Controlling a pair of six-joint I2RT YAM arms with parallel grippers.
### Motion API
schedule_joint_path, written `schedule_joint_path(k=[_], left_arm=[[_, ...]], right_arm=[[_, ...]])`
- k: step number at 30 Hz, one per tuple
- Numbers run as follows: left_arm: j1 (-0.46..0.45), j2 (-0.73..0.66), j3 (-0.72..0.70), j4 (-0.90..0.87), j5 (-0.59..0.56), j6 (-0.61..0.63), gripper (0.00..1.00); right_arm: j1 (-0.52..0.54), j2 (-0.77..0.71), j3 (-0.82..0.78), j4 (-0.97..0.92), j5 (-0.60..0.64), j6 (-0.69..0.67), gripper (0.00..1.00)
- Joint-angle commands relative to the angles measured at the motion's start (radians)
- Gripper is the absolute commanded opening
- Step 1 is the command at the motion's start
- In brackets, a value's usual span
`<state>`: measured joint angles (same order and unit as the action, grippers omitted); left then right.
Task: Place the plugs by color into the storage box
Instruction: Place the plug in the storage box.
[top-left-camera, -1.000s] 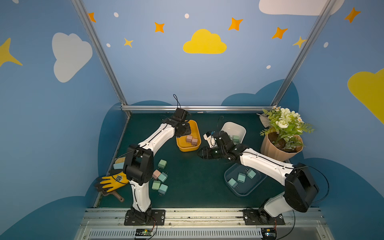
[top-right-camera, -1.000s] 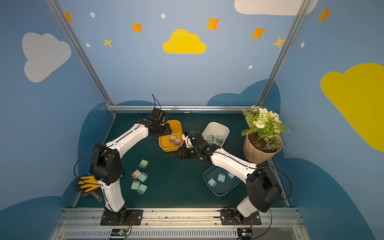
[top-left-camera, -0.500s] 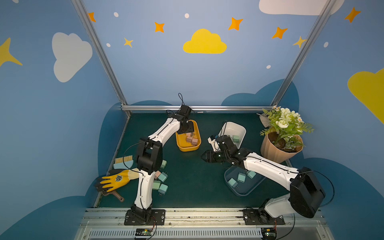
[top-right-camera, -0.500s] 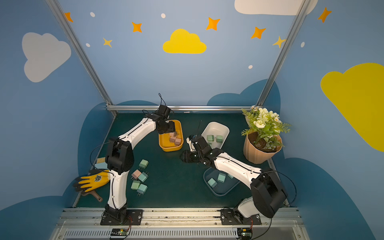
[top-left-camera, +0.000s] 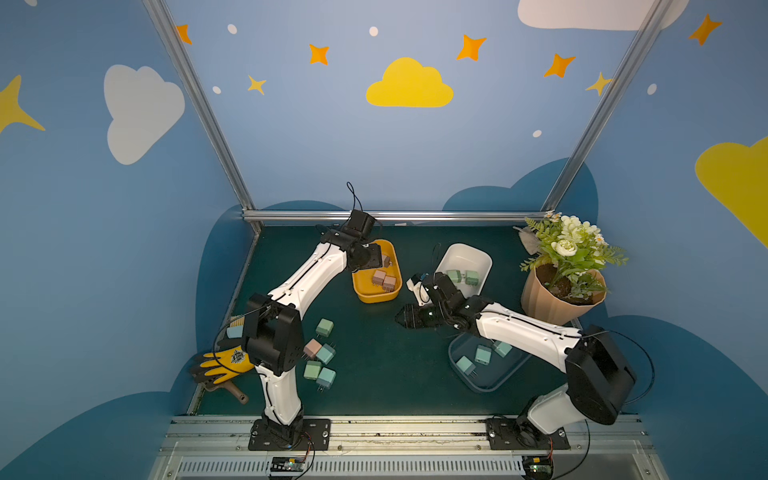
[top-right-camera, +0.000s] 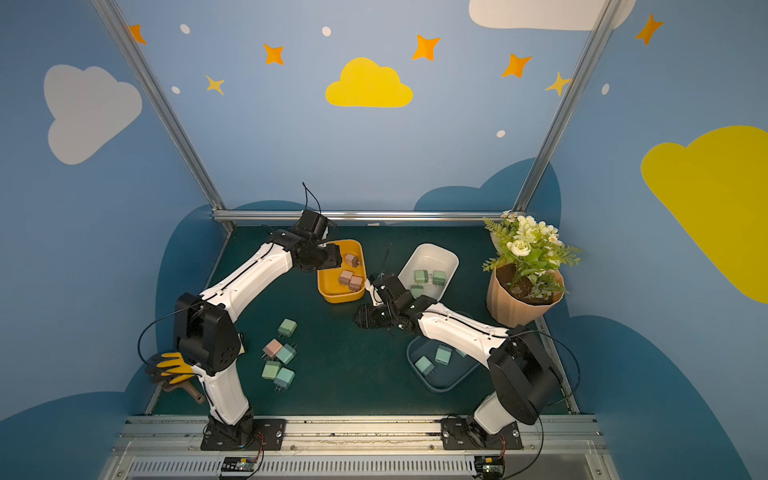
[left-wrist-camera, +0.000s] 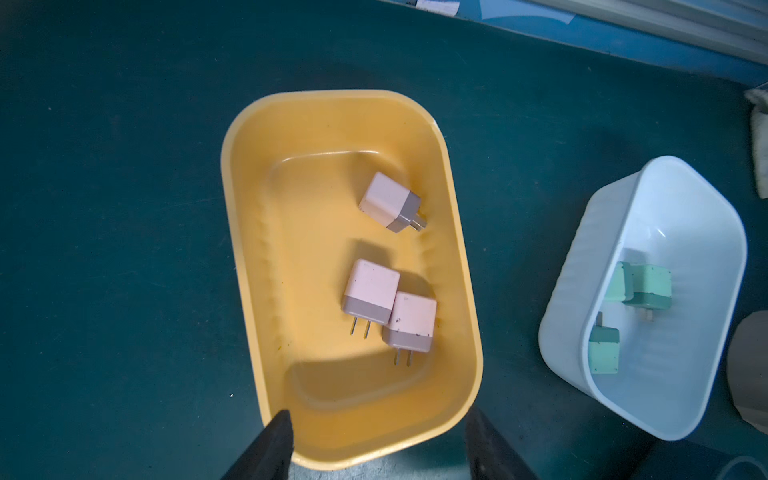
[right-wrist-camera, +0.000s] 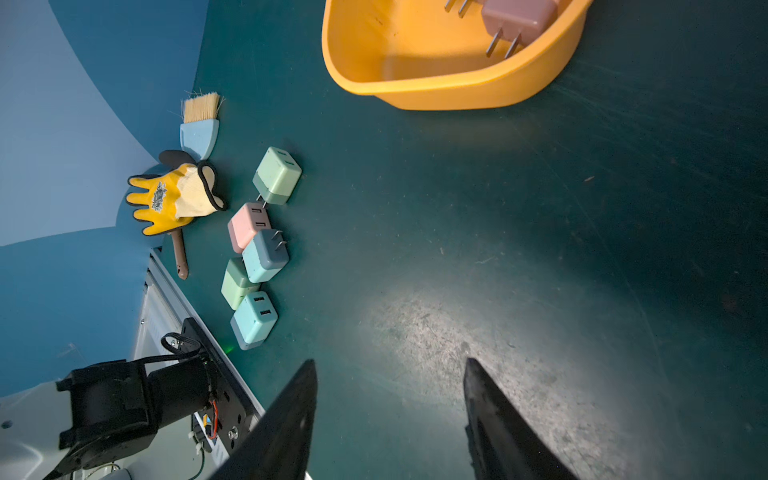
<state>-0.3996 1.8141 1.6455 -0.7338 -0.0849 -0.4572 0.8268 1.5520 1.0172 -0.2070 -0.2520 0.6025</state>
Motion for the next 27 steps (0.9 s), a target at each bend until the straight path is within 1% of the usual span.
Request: schedule_joint_path(k=[1, 8, 12, 16, 23, 25, 27], left_arm=[[-0.001, -0.097, -0.086, -0.011, -0.009, 0.04, 0.67], [0.002, -0.36, -0.349, 0.002, -0.073, 0.067, 0.67], [0.009, -0.498, -0.446, -0.035, -0.101, 0.08, 0.68], [0.018, -0.614, -0.521, -0.087, -0.089, 0.085, 0.68], [0.036, -0.807, -0.685, -0.162, -0.092, 0.045, 0.69], [0.041, -0.858, -0.731, -0.166, -0.068, 0.03, 0.69], [0.045, -0.922, -0.777, -0.154, -0.006, 0.031, 0.69]], right_arm=[[0.025, 0.019, 0.049, -0.018, 0.002, -0.014, 0.57], [0.075, 0.07, 0.107, -0.053, 0.012, -0.033, 0.58], [0.097, 0.109, 0.149, -0.042, 0.006, -0.039, 0.59], [0.12, 0.161, 0.22, -0.071, 0.005, -0.056, 0.59], [0.16, 0.221, 0.29, -0.047, -0.008, -0.076, 0.59], [0.173, 0.248, 0.331, -0.072, -0.019, -0.094, 0.59], [0.193, 0.275, 0.369, -0.093, -0.038, -0.128, 0.59]])
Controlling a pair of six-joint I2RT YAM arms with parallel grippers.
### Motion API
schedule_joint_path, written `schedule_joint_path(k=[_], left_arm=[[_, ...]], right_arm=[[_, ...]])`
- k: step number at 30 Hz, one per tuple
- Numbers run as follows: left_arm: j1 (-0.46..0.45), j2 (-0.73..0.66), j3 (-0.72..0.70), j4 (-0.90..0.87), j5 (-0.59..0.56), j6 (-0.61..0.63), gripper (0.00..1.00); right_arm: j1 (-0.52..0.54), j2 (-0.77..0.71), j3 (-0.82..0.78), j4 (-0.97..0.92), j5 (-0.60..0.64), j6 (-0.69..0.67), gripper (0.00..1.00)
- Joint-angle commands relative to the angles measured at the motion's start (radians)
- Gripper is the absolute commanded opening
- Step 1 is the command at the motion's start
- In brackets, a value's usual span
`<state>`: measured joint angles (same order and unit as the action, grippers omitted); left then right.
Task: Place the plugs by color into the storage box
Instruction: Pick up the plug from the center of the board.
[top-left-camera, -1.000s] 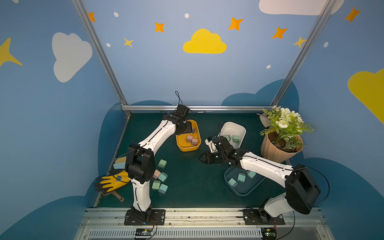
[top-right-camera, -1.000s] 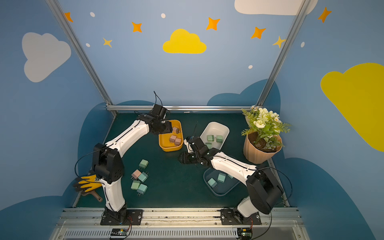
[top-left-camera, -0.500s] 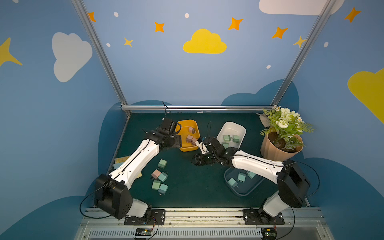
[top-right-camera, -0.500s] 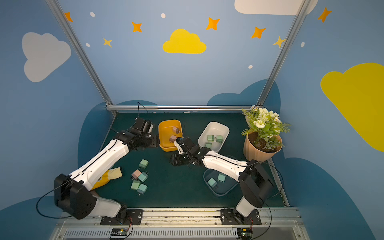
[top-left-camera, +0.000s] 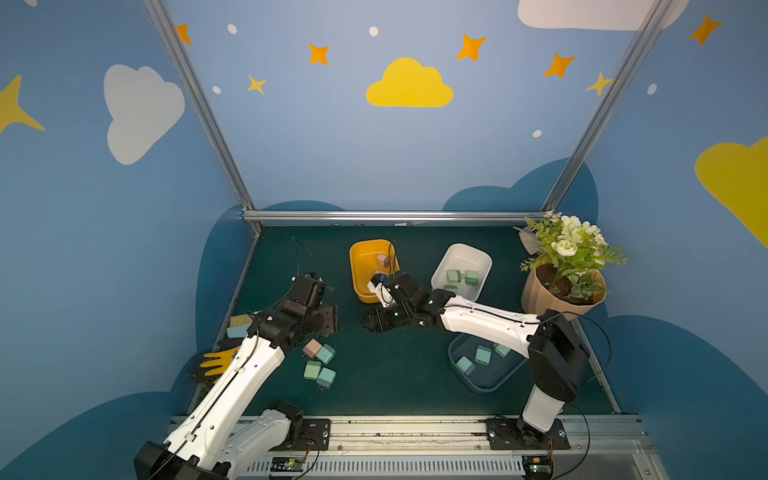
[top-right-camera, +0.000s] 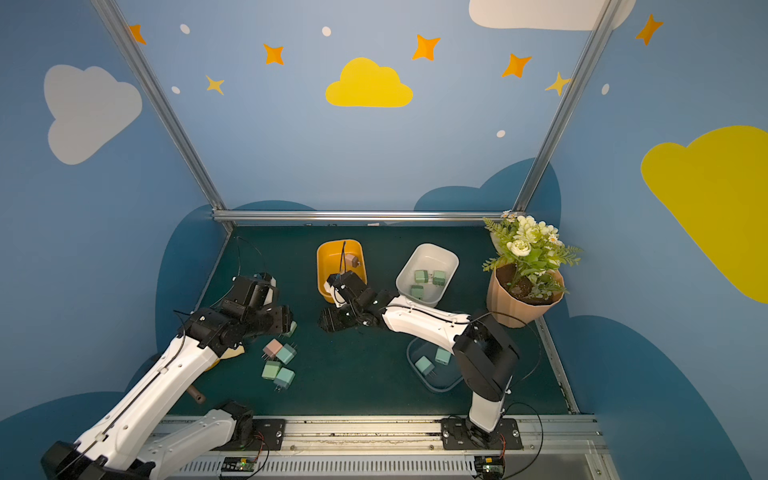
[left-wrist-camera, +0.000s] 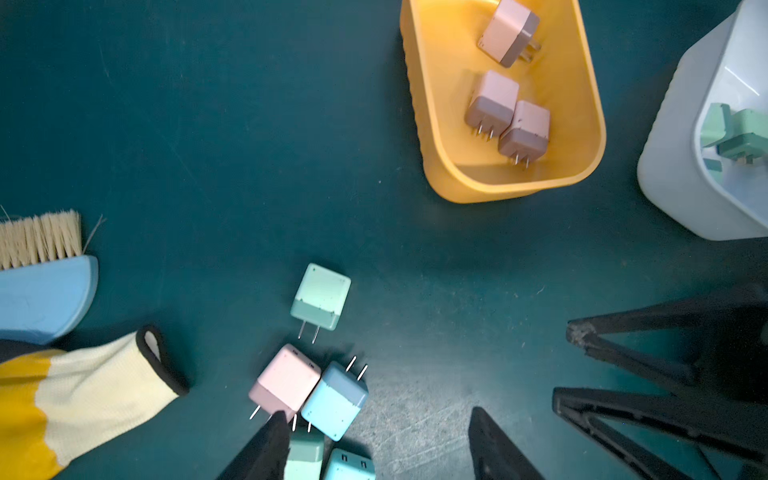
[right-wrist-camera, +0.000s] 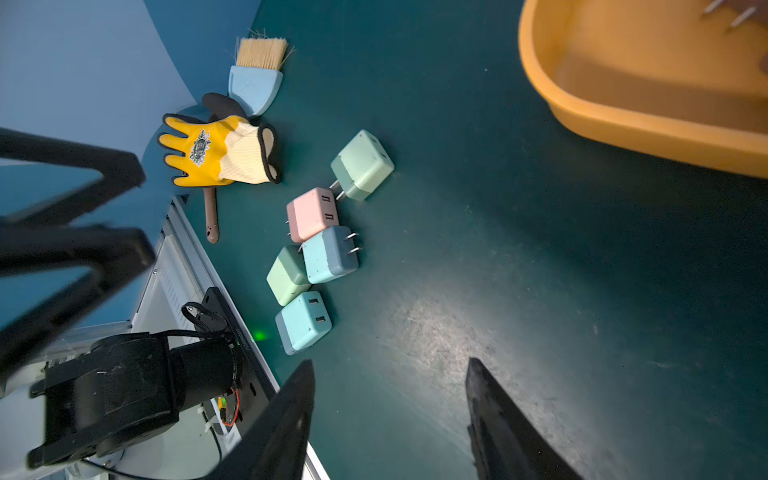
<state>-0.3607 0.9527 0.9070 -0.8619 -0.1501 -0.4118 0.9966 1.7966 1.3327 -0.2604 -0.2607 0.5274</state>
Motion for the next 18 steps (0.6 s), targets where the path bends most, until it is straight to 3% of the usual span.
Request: schedule_joint_path(k=[1, 5, 18], left_arm=[[0.006, -0.09, -0.057, -0.018, 0.082, -0.013, 0.69], [0.009, -0.231, -0.138, 0.016, 0.095, -0.038, 0.69], [0.001, -0.581, -0.229, 0.067, -0.081, -0.1, 0.72]], right_arm=[[0.033, 0.041, 0.069, -0.048, -0.036, -0.067, 0.6], [0.077, 0.09, 0.127, -0.077, -0.053, -0.114, 0.61], [0.15, 0.274, 0.266, -0.089, -0.067, -0.172, 0.63]])
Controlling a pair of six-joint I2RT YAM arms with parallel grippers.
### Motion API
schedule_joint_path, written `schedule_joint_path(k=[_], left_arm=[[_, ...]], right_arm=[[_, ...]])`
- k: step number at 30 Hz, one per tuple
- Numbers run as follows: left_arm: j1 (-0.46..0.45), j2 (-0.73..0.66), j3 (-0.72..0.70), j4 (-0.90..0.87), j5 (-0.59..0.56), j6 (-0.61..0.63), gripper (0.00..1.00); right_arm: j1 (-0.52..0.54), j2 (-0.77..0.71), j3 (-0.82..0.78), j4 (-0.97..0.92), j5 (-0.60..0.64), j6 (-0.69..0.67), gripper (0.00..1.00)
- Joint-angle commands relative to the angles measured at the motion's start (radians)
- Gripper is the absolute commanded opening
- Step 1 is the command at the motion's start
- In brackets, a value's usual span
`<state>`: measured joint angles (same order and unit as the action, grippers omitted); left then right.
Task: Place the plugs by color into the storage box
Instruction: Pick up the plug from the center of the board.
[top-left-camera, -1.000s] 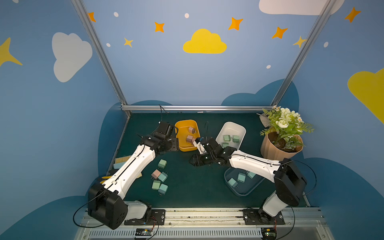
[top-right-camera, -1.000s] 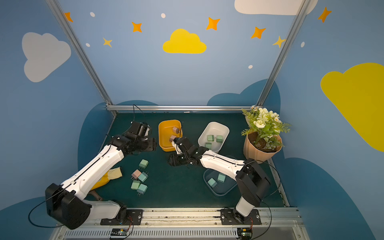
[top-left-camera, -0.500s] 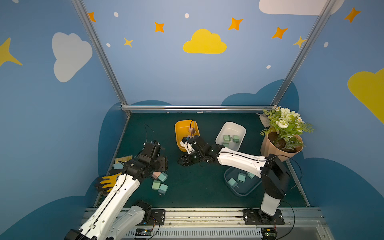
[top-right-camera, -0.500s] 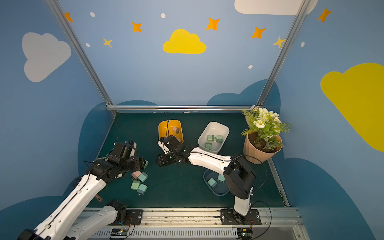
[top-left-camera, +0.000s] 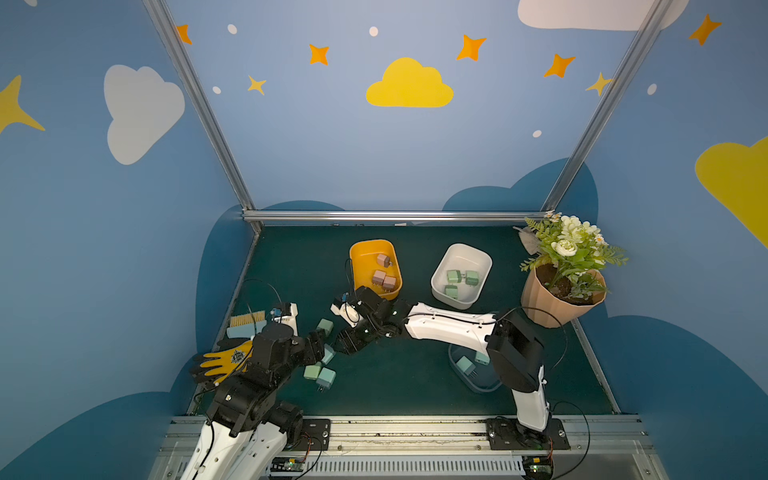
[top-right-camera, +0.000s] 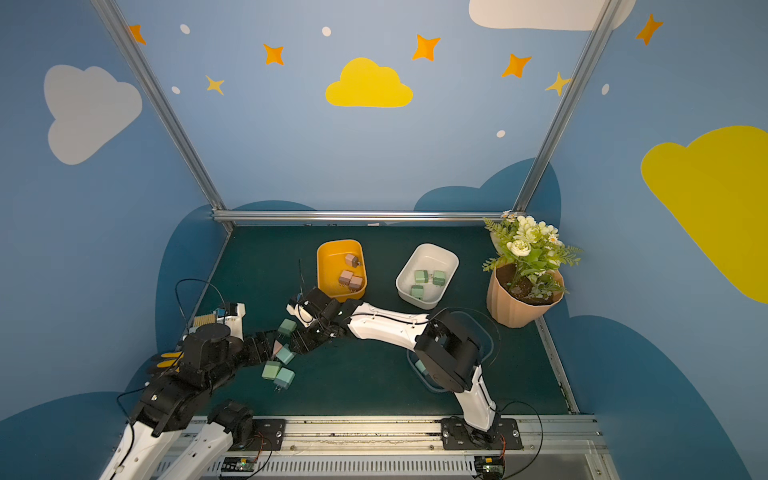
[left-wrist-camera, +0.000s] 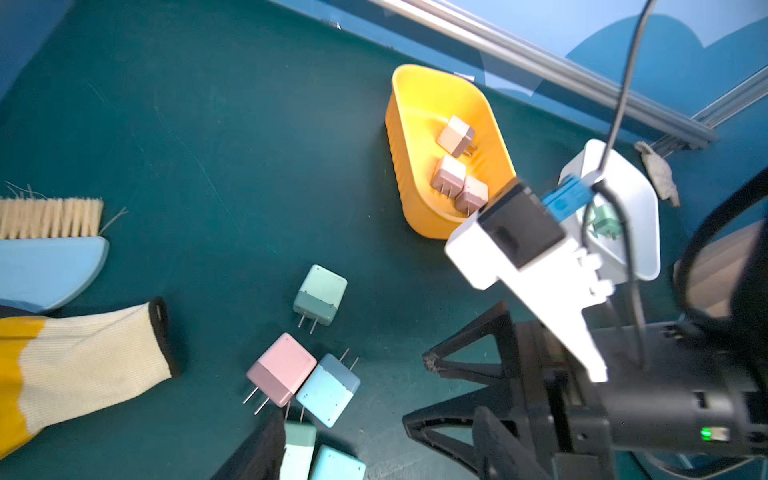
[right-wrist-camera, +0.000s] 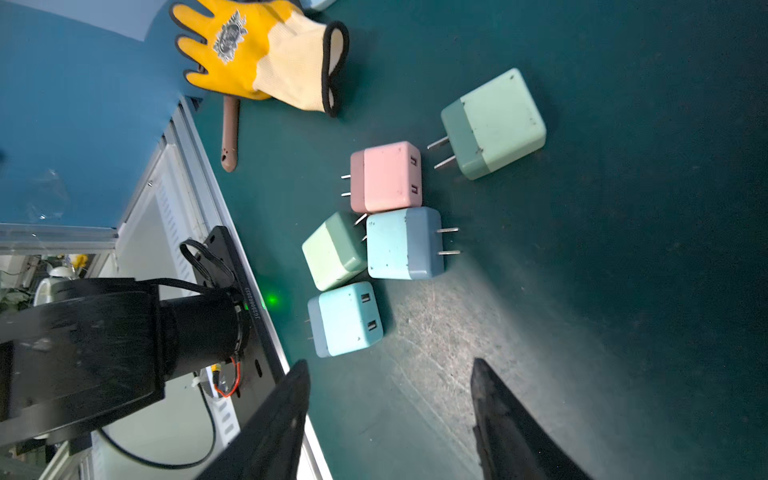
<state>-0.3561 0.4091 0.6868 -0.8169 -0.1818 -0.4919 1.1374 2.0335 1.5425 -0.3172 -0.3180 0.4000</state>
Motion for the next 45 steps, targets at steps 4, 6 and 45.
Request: schedule_joint_path(k=[4, 6, 45], left_arm=[[-0.007, -0.083, 0.005, -0.01, -0.061, -0.027, 0.72], [-0.011, -0.086, 0.054, -0.078, -0.059, -0.052, 0.72], [0.002, -0.105, 0.177, -0.439, 0.337, -0.031, 0.76]], right_arm=[[0.025, 0.109, 0.112, -0.046, 0.031, -0.093, 0.65], [0.023, 0.145, 0.152, -0.066, 0.04, -0.106, 0.66], [0.115, 0.404, 0.493, -0.334, 0.231, -0.371, 0.63]])
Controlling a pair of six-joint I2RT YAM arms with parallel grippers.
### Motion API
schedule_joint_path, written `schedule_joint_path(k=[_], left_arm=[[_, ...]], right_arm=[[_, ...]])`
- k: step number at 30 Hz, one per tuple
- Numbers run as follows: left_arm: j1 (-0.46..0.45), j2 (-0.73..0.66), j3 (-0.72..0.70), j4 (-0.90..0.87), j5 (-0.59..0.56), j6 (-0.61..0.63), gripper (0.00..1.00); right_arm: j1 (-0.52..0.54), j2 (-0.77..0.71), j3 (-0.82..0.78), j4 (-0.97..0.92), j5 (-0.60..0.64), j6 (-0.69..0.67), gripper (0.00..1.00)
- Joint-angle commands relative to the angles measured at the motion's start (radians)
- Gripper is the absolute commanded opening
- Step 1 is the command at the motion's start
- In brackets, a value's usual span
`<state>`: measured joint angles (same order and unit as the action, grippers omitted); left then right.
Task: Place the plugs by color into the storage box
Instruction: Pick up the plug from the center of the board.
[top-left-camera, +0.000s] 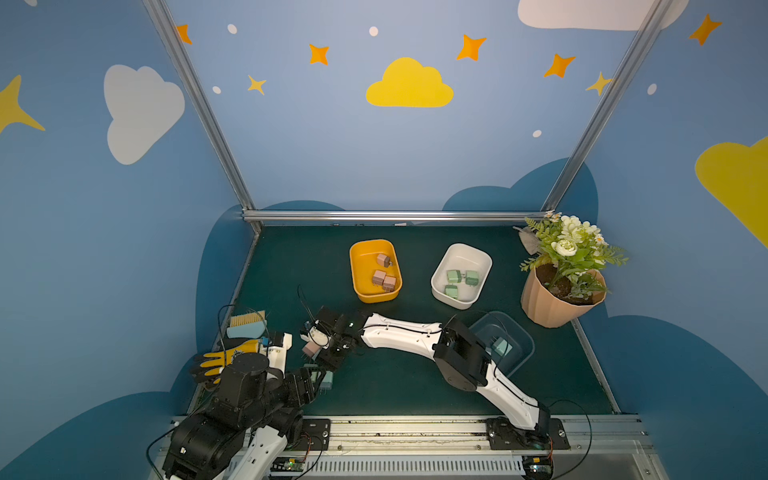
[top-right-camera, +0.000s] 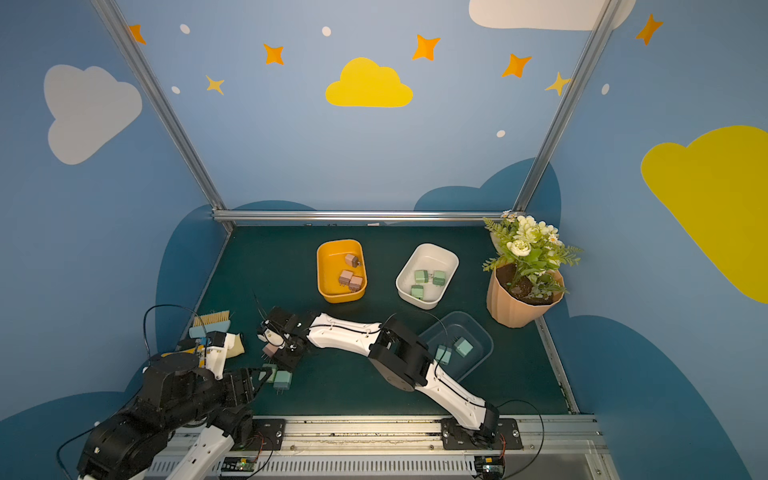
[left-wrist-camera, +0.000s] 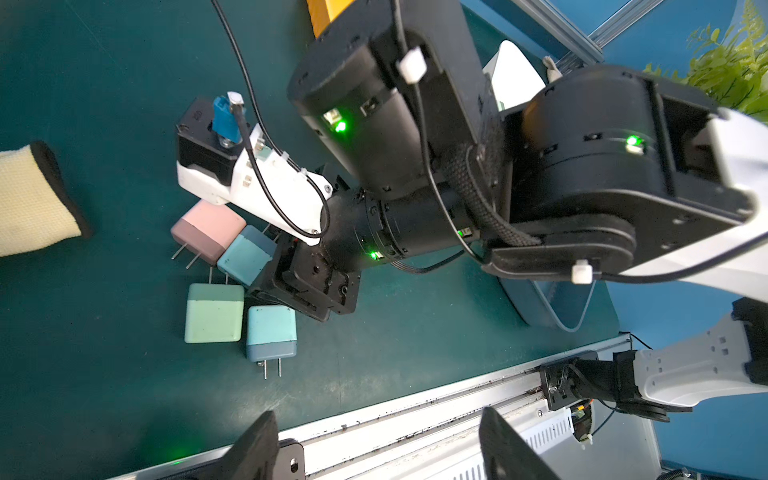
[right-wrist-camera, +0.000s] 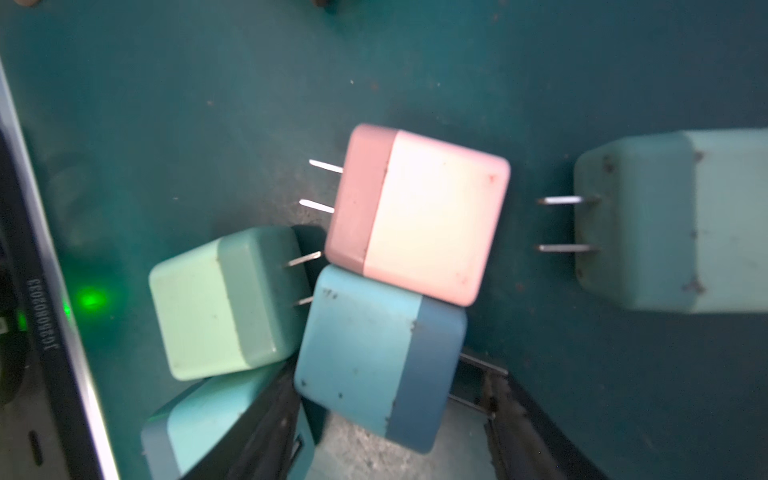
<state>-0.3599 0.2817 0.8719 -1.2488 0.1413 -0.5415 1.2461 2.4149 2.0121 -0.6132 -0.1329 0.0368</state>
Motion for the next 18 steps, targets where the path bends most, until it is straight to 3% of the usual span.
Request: schedule_joint_path(k=[1, 11, 18], left_arm=[[0.008, 0.031, -0.01, -0.008, 0.016, 0.02, 0.77], [0.025, 0.075, -0.014, -0.011, 0.022, 0.025, 0.78], [0.071, 0.087, -0.02, 0.003, 0.07, 0.057, 0.78]], right_arm=[[0.006, 0.021, 0.023, -0.038, 0.052, -0.006, 0.62], [0.036, -0.011, 0.028, -0.051, 0.195, -0.025, 0.71], [0.047, 0.007, 0.034, -0.034, 0.209, -0.007, 0.76]])
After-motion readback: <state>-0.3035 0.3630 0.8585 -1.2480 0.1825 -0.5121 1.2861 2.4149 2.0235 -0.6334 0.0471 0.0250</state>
